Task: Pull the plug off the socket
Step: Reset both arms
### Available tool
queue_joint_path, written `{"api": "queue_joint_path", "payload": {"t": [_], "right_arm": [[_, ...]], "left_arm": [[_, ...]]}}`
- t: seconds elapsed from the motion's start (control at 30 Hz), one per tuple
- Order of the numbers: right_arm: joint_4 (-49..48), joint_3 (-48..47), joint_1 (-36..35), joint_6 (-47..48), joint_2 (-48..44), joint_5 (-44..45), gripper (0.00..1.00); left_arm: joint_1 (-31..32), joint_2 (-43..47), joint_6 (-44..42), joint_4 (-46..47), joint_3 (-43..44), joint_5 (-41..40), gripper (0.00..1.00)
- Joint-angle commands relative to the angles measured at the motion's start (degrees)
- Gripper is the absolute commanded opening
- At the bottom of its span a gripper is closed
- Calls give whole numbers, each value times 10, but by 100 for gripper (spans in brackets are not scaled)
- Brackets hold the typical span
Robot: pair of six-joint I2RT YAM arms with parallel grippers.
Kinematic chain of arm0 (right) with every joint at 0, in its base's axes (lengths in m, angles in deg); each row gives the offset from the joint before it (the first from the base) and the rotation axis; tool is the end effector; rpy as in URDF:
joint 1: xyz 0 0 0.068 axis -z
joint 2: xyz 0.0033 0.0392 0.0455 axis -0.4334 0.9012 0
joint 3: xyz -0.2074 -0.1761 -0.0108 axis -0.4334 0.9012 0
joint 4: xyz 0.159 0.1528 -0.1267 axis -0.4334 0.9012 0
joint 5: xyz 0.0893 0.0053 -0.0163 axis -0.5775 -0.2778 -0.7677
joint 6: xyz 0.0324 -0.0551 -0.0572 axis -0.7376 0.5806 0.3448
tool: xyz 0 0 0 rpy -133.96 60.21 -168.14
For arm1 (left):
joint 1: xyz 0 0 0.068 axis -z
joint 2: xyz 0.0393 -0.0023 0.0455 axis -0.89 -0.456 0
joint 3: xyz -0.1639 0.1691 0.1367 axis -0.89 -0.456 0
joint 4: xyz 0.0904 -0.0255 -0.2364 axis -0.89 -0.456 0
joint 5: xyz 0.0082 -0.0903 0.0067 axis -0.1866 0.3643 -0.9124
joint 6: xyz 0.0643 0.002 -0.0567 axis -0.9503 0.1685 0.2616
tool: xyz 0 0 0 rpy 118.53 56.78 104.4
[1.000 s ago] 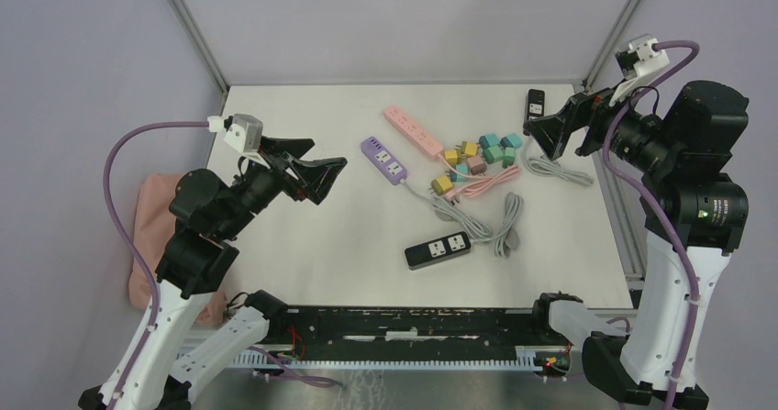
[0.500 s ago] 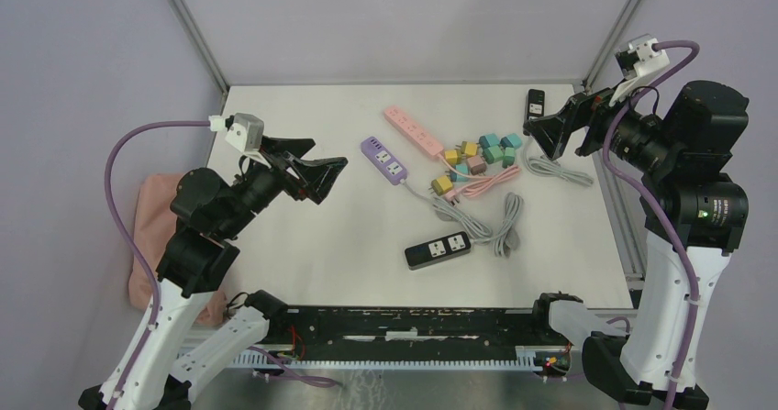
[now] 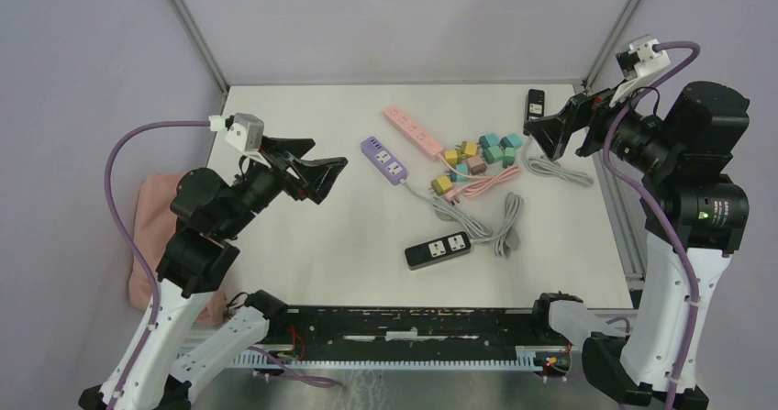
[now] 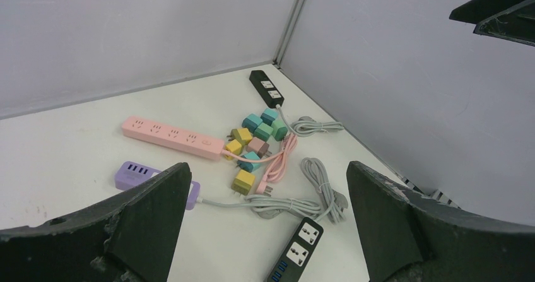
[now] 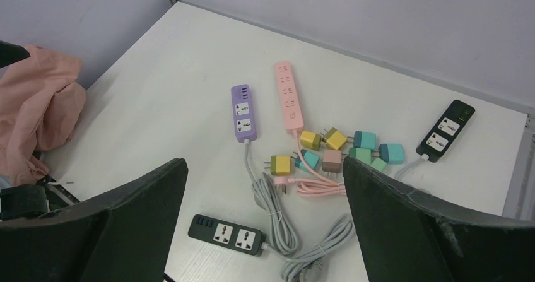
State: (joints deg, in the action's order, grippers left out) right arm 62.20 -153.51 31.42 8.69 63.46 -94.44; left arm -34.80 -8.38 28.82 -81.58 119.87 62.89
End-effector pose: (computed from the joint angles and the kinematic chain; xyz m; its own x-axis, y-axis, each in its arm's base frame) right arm 0.1544 0.0302 0.5259 -0.2423 0.0809 -0.9668 -0.4899 0.8500 0.1938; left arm 0.1340 -0.0901 0.4425 -0.1165 -0.2785 -0.9534 0.6467 0.7072 -0.2856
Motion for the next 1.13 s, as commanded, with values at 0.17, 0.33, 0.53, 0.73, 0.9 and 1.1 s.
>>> {"api": "queue_joint_path", "payload": {"t": [0.17, 0.33, 0.53, 0.73, 0.9, 1.1], "right_arm": [[-11, 3, 2, 6, -8, 11, 100], [-11, 3, 2, 6, -8, 12, 100], [-11, 4, 2, 7, -7, 12, 100], [-11, 7, 2, 7, -9, 13, 100], [-12, 10, 2, 7, -10, 14, 100], [-15, 19, 2, 7, -12, 16, 100]], "left_arm": [[-2, 3, -13, 10, 3, 15, 99], [-3, 2, -13, 10, 3, 14, 99], [-3, 3, -15, 9, 1, 13, 99], [-2, 2, -15, 9, 1, 14, 99], [-3, 3, -15, 10, 1, 13, 99], [-3, 0, -16, 10, -2, 14, 99]]}}
